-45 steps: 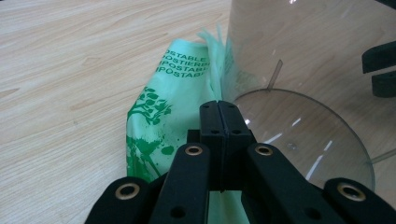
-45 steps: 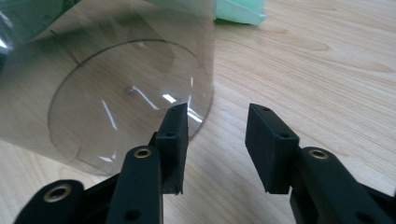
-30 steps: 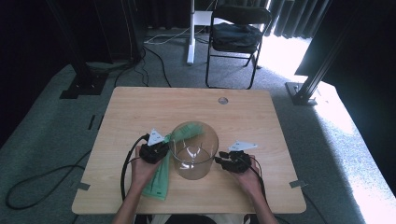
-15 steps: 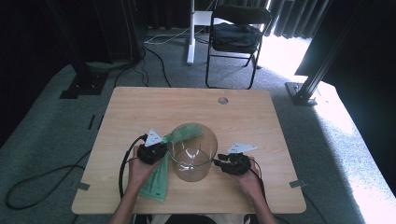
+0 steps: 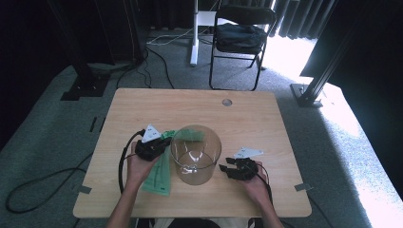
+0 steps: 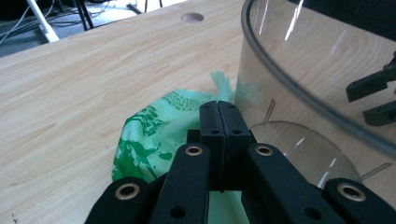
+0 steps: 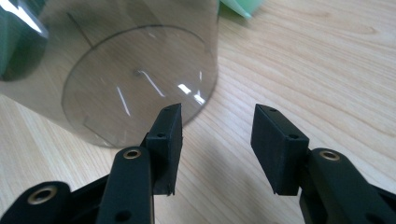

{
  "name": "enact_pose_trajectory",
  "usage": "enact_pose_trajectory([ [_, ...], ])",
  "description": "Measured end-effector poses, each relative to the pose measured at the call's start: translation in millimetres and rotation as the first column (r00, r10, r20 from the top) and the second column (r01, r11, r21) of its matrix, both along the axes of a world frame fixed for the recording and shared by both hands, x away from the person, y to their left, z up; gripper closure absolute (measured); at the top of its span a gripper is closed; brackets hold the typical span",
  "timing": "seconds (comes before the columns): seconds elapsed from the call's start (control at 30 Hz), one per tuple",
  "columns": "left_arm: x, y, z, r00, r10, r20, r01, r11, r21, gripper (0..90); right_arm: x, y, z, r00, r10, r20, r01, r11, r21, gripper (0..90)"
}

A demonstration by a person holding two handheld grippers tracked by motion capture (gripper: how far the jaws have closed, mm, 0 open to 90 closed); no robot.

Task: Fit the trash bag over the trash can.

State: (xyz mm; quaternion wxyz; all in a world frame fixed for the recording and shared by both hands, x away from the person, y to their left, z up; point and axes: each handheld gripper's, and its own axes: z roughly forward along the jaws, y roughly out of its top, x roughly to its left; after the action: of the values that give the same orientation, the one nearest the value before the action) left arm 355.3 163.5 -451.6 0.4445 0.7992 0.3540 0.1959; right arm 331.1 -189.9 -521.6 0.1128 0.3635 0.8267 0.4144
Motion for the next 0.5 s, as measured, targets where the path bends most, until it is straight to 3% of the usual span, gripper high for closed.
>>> enact_pose_trajectory([
  [0.5,6.9,-2.4,34.4,0.9987,-0.032,0.039,0.034,0.999,-0.029,90.0,-1.5,-2.5,-4.6,1.0,-0.007,-0.007,0.007,1.0,-0.014,52.9],
])
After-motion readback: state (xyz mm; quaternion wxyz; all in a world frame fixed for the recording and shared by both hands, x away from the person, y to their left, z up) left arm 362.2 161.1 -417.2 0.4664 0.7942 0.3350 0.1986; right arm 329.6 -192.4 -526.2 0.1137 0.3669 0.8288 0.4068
